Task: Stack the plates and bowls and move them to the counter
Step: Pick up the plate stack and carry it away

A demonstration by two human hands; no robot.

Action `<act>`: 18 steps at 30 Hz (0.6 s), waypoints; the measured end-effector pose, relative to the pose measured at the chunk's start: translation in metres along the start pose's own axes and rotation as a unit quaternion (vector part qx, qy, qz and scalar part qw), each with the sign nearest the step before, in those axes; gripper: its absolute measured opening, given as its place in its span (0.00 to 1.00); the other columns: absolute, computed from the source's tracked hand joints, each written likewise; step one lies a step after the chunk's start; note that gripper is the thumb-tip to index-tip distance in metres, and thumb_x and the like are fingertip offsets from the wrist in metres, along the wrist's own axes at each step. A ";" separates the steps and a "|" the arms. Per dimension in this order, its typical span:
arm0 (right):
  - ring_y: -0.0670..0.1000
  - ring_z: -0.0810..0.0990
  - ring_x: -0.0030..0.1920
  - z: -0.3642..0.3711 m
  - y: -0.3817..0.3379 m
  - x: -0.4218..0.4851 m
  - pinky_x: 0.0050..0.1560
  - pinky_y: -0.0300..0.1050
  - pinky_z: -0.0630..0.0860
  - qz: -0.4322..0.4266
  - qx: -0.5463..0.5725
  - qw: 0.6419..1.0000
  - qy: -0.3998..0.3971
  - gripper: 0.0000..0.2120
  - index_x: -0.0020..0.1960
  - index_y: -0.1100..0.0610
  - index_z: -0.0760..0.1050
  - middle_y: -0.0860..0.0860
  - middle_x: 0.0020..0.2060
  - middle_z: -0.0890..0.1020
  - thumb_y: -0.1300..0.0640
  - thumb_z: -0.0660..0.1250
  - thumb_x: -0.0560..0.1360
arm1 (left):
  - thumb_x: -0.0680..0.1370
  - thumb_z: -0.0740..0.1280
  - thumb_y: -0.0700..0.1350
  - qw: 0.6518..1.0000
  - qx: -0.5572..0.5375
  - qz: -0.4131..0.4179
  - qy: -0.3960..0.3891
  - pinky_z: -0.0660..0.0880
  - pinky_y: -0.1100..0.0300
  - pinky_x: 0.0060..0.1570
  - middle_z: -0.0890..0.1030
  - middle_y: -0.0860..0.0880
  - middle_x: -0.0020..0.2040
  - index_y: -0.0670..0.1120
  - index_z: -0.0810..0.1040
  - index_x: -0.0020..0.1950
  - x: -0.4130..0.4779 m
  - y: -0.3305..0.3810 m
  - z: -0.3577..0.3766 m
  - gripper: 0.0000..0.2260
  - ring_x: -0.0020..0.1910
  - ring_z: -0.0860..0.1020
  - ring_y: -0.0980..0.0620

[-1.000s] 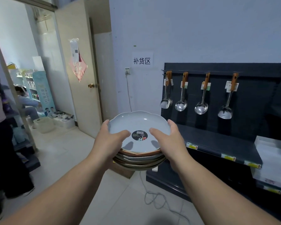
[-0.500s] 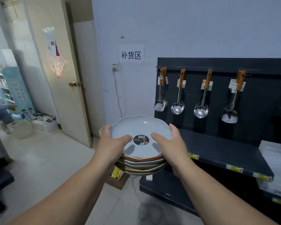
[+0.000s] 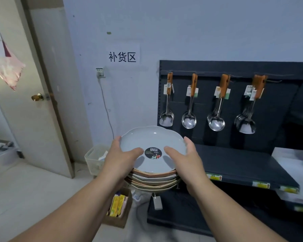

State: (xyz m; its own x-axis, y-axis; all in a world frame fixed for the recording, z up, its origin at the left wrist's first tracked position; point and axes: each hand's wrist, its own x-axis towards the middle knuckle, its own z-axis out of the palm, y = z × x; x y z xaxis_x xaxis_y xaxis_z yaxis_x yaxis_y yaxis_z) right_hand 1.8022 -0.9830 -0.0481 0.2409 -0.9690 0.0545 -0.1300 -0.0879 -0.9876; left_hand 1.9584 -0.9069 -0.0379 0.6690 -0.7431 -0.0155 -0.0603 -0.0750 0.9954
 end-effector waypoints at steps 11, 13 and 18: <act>0.43 0.74 0.49 0.012 0.033 0.098 0.51 0.44 0.70 0.026 0.001 0.999 0.043 0.27 0.67 0.39 0.63 0.32 0.45 0.71 0.48 0.70 0.73 | 0.71 0.73 0.42 0.998 0.008 0.012 -0.064 0.79 0.43 0.51 0.74 0.57 0.45 0.53 0.63 0.70 0.111 -0.024 0.049 0.31 0.50 0.80 0.43; 0.46 0.74 0.53 0.006 0.046 0.125 0.53 0.45 0.71 0.031 0.004 0.998 0.046 0.31 0.72 0.41 0.62 0.33 0.46 0.71 0.47 0.70 0.72 | 0.70 0.73 0.43 0.997 0.013 0.013 -0.069 0.78 0.44 0.54 0.74 0.55 0.47 0.51 0.61 0.73 0.133 -0.033 0.070 0.34 0.51 0.79 0.45; 0.41 0.75 0.51 -0.019 0.084 0.202 0.54 0.43 0.70 0.051 0.002 0.998 0.038 0.25 0.64 0.37 0.63 0.33 0.47 0.73 0.48 0.70 0.72 | 0.64 0.74 0.48 0.997 0.012 -0.019 -0.077 0.74 0.46 0.60 0.72 0.51 0.58 0.53 0.57 0.76 0.189 -0.053 0.136 0.44 0.56 0.76 0.46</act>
State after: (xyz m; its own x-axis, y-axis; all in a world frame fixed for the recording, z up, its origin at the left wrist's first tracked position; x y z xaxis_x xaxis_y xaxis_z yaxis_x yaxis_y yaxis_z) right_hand 1.8216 -1.1907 -0.1170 0.1523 -0.9877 -0.0352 -0.1463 0.0127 -0.9892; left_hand 1.9873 -1.1341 -0.1068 0.5496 -0.8326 -0.0687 -0.0560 -0.1187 0.9913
